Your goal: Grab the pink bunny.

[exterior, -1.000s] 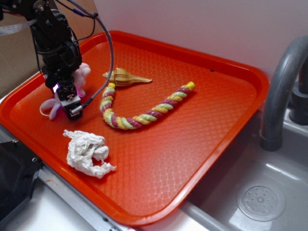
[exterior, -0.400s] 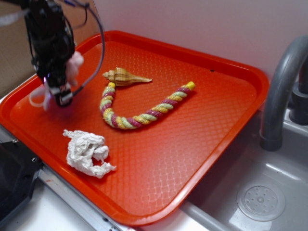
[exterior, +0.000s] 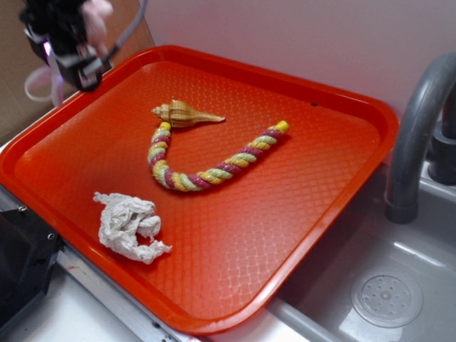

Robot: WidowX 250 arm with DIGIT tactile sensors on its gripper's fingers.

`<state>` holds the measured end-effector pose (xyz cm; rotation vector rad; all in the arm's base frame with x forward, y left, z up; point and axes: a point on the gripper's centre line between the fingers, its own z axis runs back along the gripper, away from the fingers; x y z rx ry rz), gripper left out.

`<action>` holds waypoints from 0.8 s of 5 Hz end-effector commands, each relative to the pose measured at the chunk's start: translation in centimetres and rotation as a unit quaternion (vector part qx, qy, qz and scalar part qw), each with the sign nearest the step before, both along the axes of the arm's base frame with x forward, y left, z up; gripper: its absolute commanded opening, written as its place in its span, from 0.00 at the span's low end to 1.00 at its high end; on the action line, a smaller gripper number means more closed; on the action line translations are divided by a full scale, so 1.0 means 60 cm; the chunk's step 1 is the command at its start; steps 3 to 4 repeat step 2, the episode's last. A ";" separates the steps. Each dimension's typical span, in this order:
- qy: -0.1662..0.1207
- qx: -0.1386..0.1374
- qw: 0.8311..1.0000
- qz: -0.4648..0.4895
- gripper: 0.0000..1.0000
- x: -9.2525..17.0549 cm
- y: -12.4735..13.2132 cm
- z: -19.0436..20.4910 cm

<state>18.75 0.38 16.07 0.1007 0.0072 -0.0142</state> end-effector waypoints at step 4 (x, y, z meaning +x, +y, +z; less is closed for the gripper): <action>-0.050 -0.084 0.991 -0.093 0.00 0.025 -0.042 0.088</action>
